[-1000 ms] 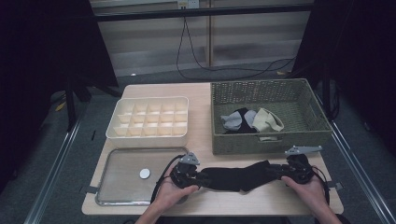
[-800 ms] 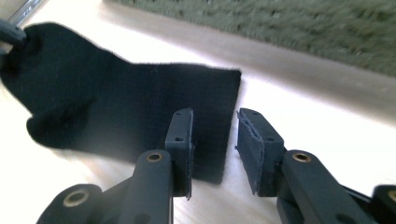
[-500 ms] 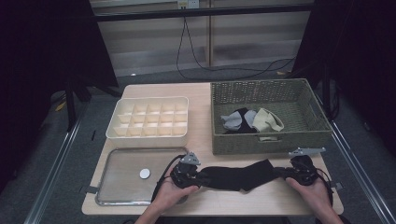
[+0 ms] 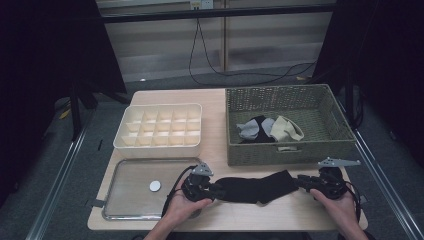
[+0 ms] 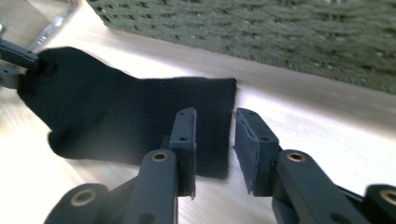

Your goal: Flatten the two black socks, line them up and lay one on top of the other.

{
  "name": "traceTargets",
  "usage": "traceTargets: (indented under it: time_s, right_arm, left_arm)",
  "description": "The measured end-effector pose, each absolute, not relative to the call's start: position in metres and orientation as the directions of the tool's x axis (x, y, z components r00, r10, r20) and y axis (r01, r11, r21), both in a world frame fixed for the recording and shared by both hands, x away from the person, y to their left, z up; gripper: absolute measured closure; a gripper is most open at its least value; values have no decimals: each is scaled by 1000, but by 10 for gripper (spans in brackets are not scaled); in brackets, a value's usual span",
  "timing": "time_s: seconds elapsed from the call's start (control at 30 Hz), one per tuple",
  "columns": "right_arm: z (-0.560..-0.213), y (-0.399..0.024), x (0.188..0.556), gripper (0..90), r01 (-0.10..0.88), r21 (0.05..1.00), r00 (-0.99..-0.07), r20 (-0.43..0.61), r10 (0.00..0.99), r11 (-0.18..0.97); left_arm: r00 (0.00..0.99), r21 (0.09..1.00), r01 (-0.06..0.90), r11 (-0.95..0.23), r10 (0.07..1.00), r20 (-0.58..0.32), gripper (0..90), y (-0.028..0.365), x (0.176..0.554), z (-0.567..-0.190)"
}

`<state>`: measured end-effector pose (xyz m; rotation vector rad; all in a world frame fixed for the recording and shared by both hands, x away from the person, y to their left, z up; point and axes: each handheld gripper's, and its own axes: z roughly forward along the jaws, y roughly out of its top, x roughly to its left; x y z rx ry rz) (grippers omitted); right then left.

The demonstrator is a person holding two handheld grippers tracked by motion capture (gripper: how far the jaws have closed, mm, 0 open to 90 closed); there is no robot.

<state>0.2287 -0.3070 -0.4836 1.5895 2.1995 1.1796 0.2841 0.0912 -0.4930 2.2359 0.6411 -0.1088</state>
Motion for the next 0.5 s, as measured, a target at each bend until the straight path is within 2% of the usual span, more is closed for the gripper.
traceTargets:
  time_s: [0.27,0.5]
  right_arm:
    - [-478,-300,231,567,699,707,-440,311,842,104]
    - [-472,-296,231,527,680,728,-458,330,826,86]
  left_arm:
    - [856,693,495,-524,432,-285,560,100,290,-486]
    - [852,715,490,-498,449,-271,510,115,287,-475]
